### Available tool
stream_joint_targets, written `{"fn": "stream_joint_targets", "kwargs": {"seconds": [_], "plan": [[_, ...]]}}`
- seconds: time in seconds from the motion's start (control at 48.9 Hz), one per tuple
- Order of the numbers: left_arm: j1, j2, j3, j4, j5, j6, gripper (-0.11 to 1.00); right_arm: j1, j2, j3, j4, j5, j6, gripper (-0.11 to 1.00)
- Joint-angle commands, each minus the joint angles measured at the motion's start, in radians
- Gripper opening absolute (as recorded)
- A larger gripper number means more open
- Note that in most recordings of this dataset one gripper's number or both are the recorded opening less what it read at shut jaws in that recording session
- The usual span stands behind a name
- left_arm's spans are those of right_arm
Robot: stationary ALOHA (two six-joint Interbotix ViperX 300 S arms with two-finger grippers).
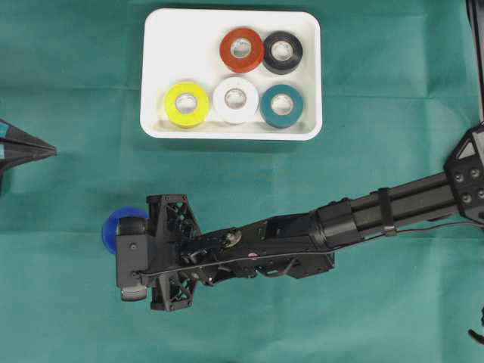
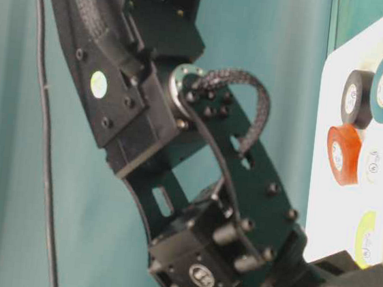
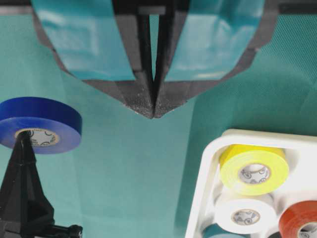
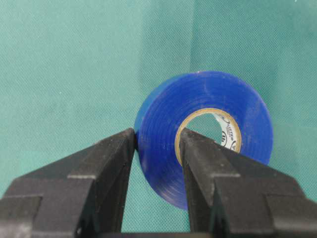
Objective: Put the tape into the white case with the right arm.
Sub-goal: 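Carry the blue roll to the tray's upper left and lower it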
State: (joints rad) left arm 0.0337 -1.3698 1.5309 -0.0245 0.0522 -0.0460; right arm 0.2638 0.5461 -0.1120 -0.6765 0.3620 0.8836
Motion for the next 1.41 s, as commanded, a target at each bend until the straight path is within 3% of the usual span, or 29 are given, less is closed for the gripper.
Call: {"fn": "stream_joint_targets", "kwargs": {"seconds": [0.0, 0.245, 0.45, 0.879, 1.389], "plan": [[0.003, 0.006, -0.014, -0.002, -0.005, 0.0, 0.0, -0.005, -0.055, -0.012, -0.009, -0.003, -0.002, 0.02], [0.003, 0.006, -0.012, -0.002, -0.005, 0.0, 0.0, -0.064, -0.086, -0.012, -0.034, 0.028, -0.005, 0.02], [0.002, 0.006, -0.012, 0.0, -0.005, 0.0, 0.0, -0.161, -0.115, -0.009, -0.1, 0.04, -0.008, 0.02], [0.003, 0.006, -0.012, -0.002, -0.005, 0.0, 0.0, -0.374, -0.117, 0.017, -0.103, 0.034, -0.011, 0.02], [0.003, 0.006, -0.008, -0.002, -0.006, 0.002, 0.0, -0.414, -0.13, 0.061, -0.106, 0.051, -0.012, 0.02]]}}
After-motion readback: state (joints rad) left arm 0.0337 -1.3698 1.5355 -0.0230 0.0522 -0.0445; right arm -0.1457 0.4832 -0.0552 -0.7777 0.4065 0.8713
